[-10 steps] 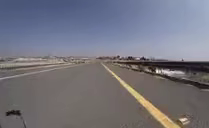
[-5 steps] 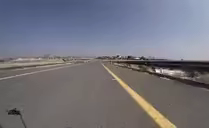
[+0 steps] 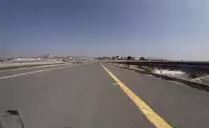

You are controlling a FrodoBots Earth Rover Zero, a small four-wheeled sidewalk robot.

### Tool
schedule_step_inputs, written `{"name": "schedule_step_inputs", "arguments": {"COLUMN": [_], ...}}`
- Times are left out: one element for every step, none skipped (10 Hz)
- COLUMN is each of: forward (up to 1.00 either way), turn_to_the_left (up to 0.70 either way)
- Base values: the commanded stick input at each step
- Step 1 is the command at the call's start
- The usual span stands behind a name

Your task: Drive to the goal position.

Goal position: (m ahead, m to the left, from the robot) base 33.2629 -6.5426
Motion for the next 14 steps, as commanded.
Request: {"name": "schedule_step_inputs", "arguments": {"forward": [1.00,1.00,1.00,1.00,1.00,1.00,1.00,1.00,1.00,1.00,1.00,1.00,1.00,1.00], "turn_to_the_left": [0.24,0.00,0.00,0.00,0.00,0.00,0.00,0.00,0.00,0.00,0.00,0.00,0.00,0.00]}}
